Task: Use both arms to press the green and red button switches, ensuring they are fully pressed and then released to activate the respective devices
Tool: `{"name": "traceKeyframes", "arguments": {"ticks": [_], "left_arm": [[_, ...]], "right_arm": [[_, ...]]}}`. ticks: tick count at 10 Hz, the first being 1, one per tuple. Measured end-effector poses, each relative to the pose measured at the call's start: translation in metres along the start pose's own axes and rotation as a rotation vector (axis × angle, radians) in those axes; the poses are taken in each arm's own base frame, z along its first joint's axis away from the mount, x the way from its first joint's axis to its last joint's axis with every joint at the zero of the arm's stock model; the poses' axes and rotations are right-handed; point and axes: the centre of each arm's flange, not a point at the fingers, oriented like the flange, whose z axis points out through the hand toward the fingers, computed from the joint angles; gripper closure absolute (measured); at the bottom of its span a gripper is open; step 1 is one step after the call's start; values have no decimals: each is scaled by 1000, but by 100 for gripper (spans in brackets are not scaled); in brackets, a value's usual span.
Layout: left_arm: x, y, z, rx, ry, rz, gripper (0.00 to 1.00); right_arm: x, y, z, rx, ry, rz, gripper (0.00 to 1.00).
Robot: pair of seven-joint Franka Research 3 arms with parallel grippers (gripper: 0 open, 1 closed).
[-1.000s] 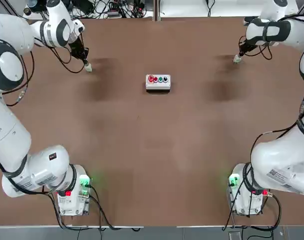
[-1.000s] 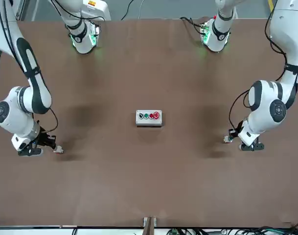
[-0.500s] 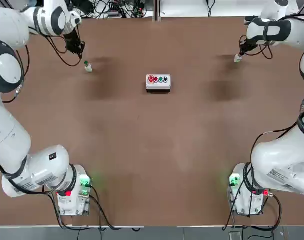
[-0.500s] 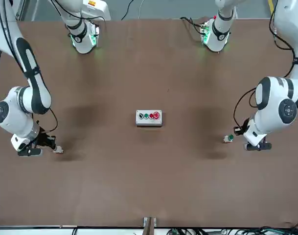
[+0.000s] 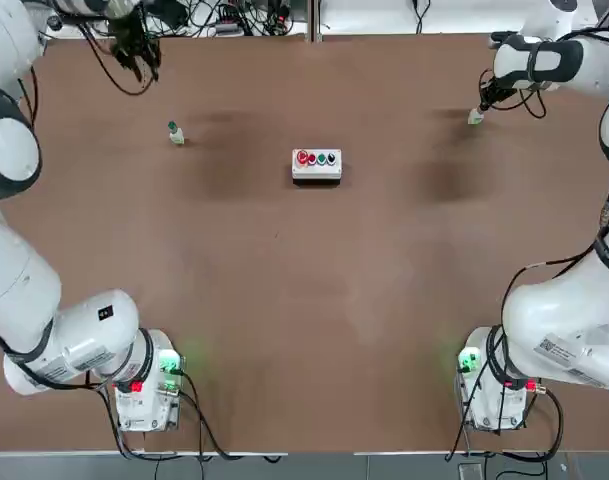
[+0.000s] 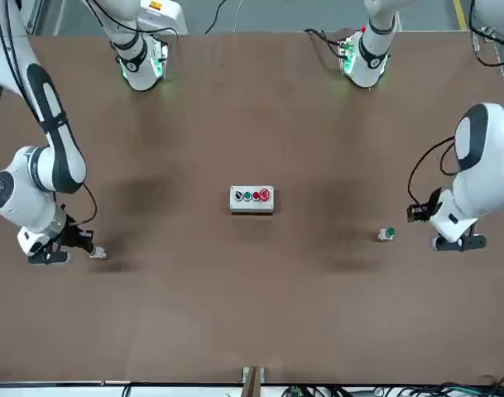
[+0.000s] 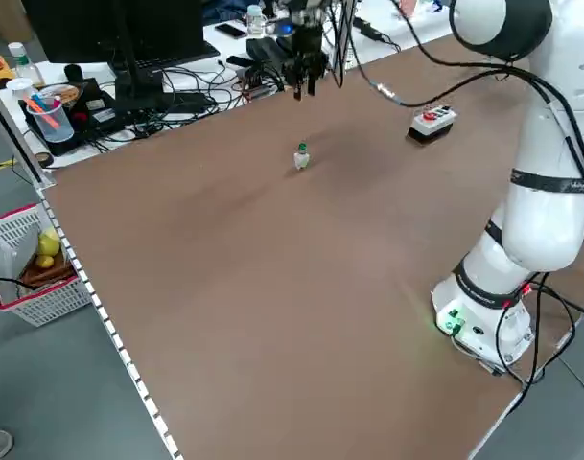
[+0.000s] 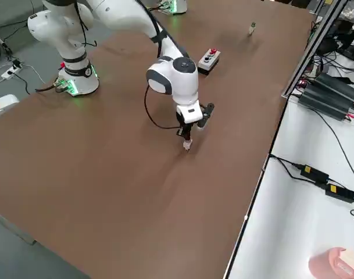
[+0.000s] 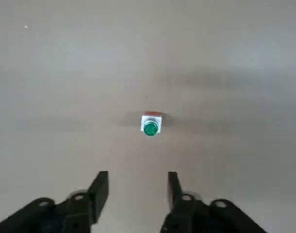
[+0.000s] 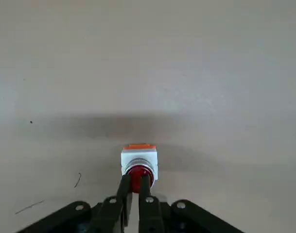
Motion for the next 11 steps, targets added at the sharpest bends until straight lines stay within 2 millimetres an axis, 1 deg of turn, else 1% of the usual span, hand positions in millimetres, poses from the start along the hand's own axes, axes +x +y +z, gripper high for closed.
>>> {"name": "traceKeyframes", "arguments": {"ticks": [2,3,5,7,9,11], "left_arm": [[-13,2,-51,8,44,-10,6],[-24,5,-73,-6,60,-21,0],[-43,4,-111,-31,70,-43,0],[-54,-1,-146,-40,62,-53,0],[-59,-4,-166,-35,71,-53,0],[-73,-3,-192,-14,108,-34,0]], "right_arm": [[0,0,0,0,0,1,88],[1,0,0,0,1,2,88],[2,0,-1,0,4,13,88],[3,1,-2,0,-3,18,88],[4,2,-2,1,-13,24,88],[5,2,-2,1,-12,29,88]]}}
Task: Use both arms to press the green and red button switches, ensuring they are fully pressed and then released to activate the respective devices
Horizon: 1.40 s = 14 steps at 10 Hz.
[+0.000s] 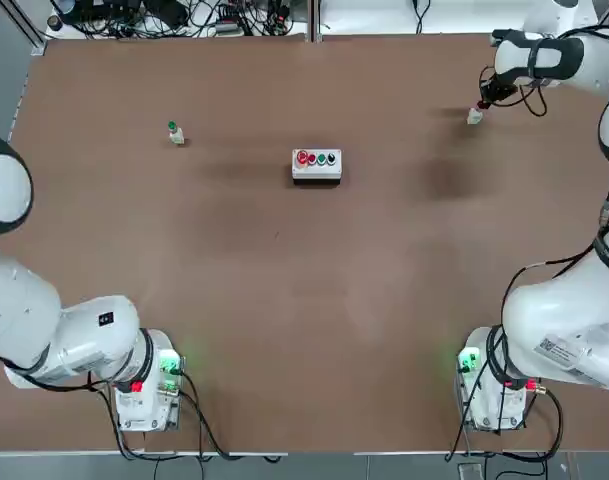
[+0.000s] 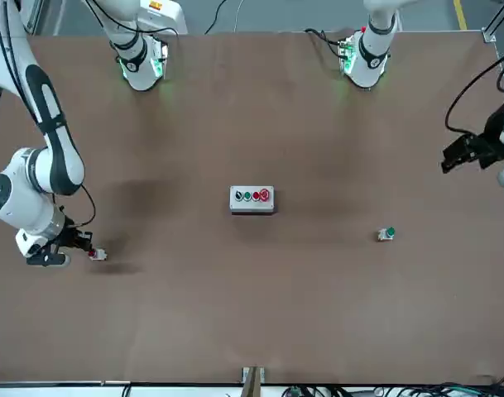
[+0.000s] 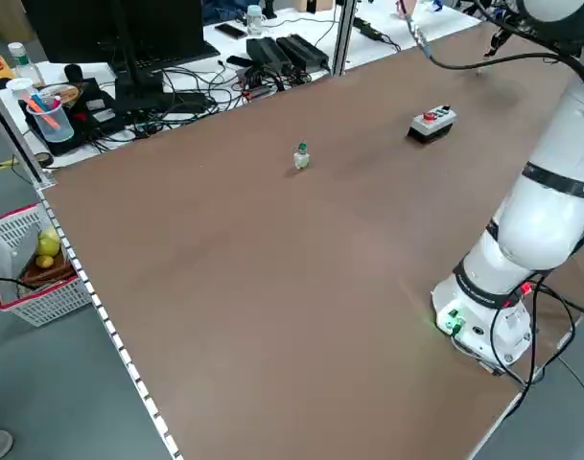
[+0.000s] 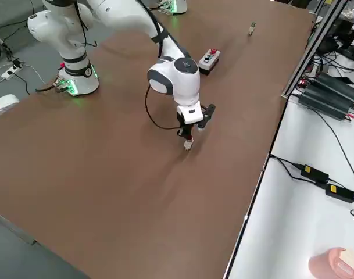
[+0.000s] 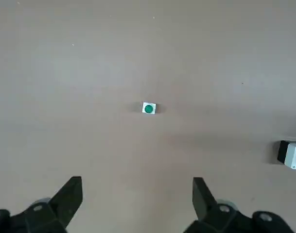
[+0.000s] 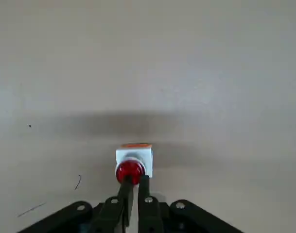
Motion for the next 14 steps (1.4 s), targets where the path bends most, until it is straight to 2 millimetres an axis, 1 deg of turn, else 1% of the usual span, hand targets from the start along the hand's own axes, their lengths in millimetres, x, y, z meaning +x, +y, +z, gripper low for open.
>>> {"name": "traceKeyframes", "arguments": {"ticks": [2,5,6,7,9,10,11,12,13,14], "left_arm": [[-17,3,-21,-8,4,30,0],[-27,6,-33,-22,-8,52,0],[-30,6,-37,-22,-18,57,0],[-31,8,-39,-23,-24,63,0],[-34,15,-40,-24,-31,83,0],[-35,21,-40,-25,-35,114,0],[-35,27,-38,-25,-40,141,0],[-34,31,-36,-26,-44,151,0],[-33,32,-34,-26,-47,151,0],[-32,30,-33,-26,-49,149,0]], "right_arm": [[0,0,0,0,-4,3,88],[1,0,-2,1,-14,14,88],[5,-1,-7,1,-29,35,88],[10,-2,-17,0,-44,55,88],[22,-12,-42,-2,-41,74,88],[23,-22,-54,-7,-46,83,75],[21,-33,-63,-12,-64,93,59],[20,-43,-71,-17,-70,100,46],[19,-49,-78,-22,-69,105,30],[16,-50,-86,-28,-73,108,16]]}}
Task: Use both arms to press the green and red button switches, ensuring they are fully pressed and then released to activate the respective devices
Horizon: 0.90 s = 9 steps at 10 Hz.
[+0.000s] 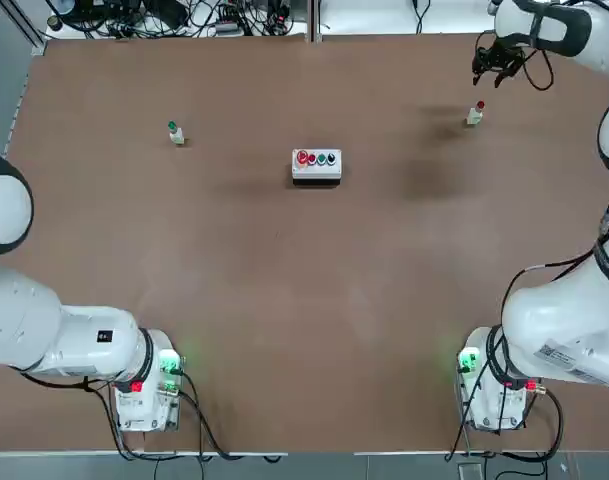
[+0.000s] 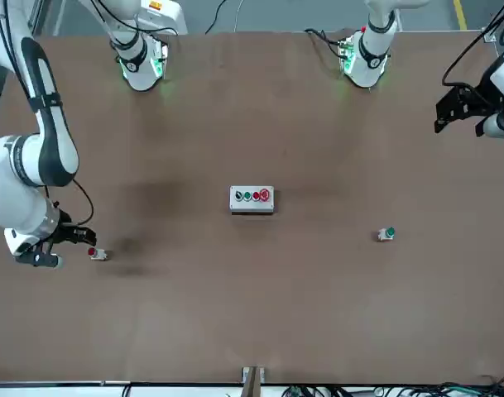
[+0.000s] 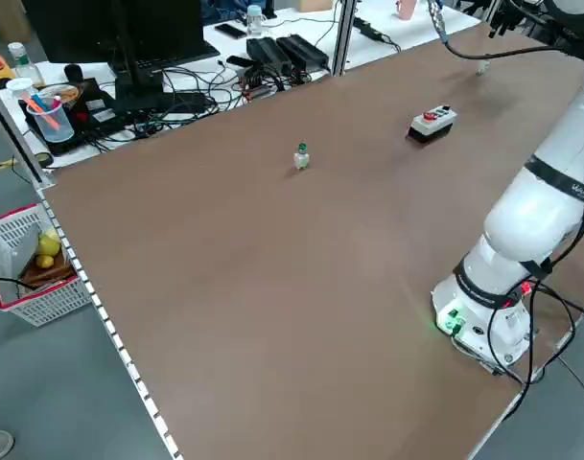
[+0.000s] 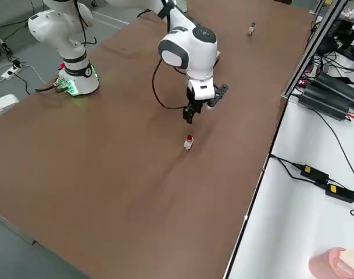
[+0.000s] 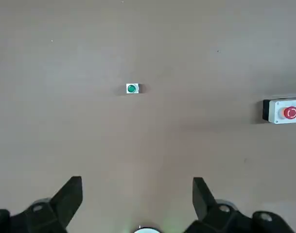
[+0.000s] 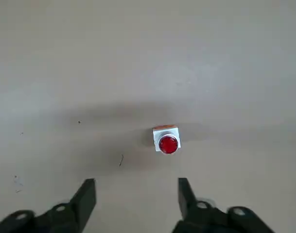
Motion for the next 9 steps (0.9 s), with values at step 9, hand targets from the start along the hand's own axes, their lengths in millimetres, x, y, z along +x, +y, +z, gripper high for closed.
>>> {"name": "traceKeyframes", "arguments": {"ticks": [9], "left_arm": [[2,0,4,-4,-7,2,0]], "right_arm": [[-84,-44,-196,-67,-69,34,0]]}}
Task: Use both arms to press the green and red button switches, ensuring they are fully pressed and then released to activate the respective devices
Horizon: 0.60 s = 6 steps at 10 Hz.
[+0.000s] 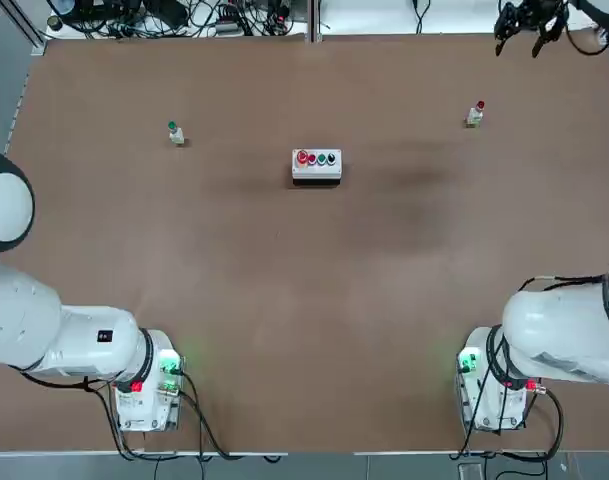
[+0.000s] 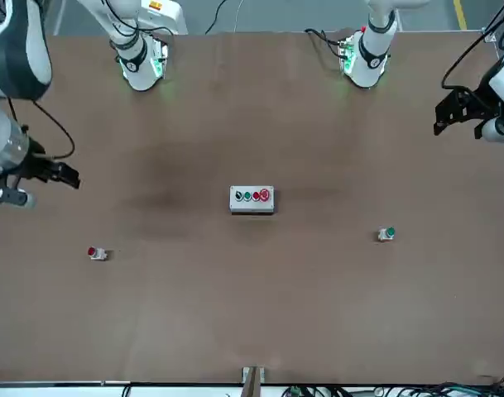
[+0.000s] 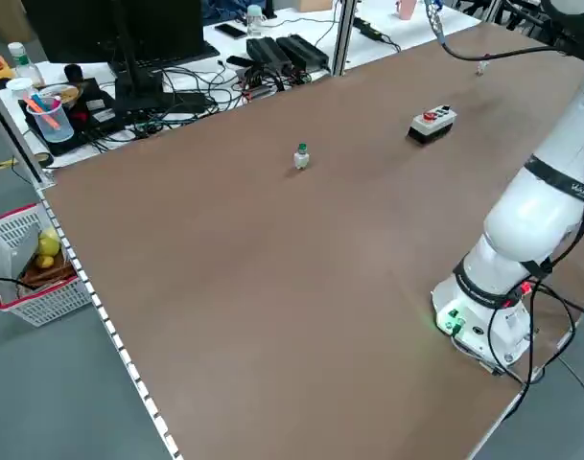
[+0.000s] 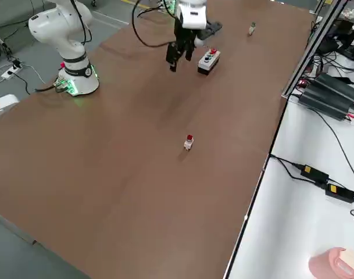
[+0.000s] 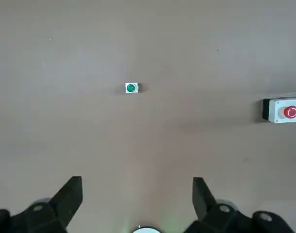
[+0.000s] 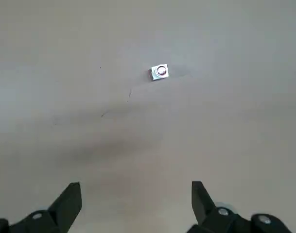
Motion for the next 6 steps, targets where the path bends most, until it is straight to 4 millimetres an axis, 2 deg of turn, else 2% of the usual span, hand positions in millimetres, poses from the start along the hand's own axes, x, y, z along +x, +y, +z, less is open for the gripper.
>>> {"name": "traceKeyframes", "arguments": {"ticks": [1,3,6], "left_arm": [[0,0,0,0,0,0,0],[0,0,0,0,0,0,0],[0,-2,0,0,0,-4,0]], "right_arm": [[-6,-3,-20,-4,-2,-4,0],[-19,7,-57,-11,-3,14,0],[-41,19,-88,16,3,41,0]]}}
